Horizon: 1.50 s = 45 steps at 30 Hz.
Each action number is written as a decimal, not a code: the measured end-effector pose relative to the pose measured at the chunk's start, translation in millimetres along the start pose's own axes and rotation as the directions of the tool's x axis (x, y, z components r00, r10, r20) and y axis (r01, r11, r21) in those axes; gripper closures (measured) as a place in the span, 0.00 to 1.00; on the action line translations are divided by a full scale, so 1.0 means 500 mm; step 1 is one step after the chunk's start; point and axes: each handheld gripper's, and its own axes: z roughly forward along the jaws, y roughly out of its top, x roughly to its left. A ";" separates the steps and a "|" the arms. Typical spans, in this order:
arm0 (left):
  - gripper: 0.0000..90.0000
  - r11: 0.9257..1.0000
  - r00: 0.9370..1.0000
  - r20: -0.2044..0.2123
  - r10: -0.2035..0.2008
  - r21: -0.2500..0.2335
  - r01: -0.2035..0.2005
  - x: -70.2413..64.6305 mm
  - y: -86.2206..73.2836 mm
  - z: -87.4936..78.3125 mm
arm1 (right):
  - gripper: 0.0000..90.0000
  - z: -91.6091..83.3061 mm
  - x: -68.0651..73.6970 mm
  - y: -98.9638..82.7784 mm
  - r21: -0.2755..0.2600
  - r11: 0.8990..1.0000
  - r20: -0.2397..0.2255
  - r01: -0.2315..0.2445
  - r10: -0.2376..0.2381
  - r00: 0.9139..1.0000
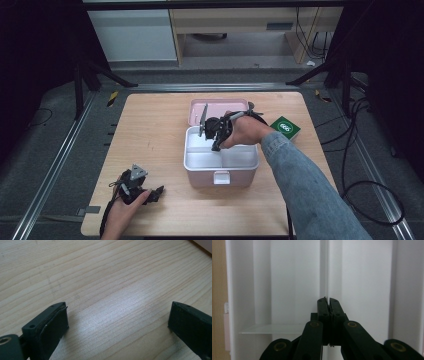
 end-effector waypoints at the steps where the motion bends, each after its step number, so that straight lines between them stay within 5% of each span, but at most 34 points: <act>1: 0.02 1.000 1.000 0.000 0.000 0.000 0.000 0.000 0.000 0.000 | 1.00 -0.002 0.000 0.000 -0.001 1.000 0.003 -0.001 0.001 1.000; 17: 0.02 1.000 1.000 -0.001 -0.002 0.001 0.002 0.000 0.000 0.000 | 1.00 -0.046 0.014 -0.008 -0.078 0.997 0.039 -0.007 0.010 0.999; 23: 0.02 1.000 1.000 -0.001 -0.002 0.002 0.002 0.000 0.000 0.000 | 1.00 -0.101 0.021 -0.028 -0.194 0.980 0.083 -0.052 0.069 0.994; 27: 0.02 1.000 1.000 -0.002 -0.002 0.003 0.002 0.000 0.000 0.000 | 1.00 -0.140 0.028 -0.044 -0.274 0.960 0.116 -0.062 0.098 0.988; 29: 0.02 1.000 1.000 -0.002 -0.002 0.002 0.003 0.000 0.000 0.000 | 1.00 -0.172 0.036 -0.059 -0.316 0.945 0.145 -0.090 0.141 0.979; 31: 0.02 1.000 1.000 -0.003 -0.002 0.003 0.002 0.000 0.000 0.000 | 1.00 -0.180 0.037 -0.064 -0.327 0.940 0.151 -0.096 0.152 0.977; 32: 0.02 1.000 1.000 -0.002 -0.003 0.002 0.003 0.000 0.000 0.000 | 1.00 -0.203 0.042 -0.080 -0.365 0.924 0.173 -0.117 0.190 0.966; 35: 0.02 1.000 1.000 -0.003 -0.003 0.001 0.003 0.000 0.000 0.000 | 1.00 -0.225 0.046 -0.097 -0.397 0.909 0.192 -0.130 0.221 0.956; 36: 0.02 1.000 1.000 -0.003 -0.004 0.000 0.004 0.000 0.000 0.000 | 1.00 -0.245 0.053 -0.116 -0.412 0.899 0.213 -0.147 0.252 0.944; 38: 0.02 1.000 1.000 -0.003 -0.003 0.000 0.003 0.000 0.000 0.000 | 1.00 -0.264 0.061 -0.139 -0.417 0.893 0.231 -0.169 0.284 0.930; 39: 0.02 1.000 1.000 -0.003 -0.003 0.000 0.003 0.000 0.000 0.000 | 1.00 -0.264 0.061 -0.139 -0.417 0.893 0.231 -0.169 0.284 0.930; 40: 0.02 1.000 1.000 -0.003 -0.004 0.000 0.004 0.000 0.000 0.000 | 1.00 -0.280 0.068 -0.165 -0.418 0.888 0.252 -0.193 0.318 0.914; 45: 0.01 1.000 1.000 -0.004 -0.003 0.002 0.003 0.000 0.000 0.001 | 1.00 -0.308 0.090 -0.232 -0.406 0.881 0.286 -0.243 0.376 0.882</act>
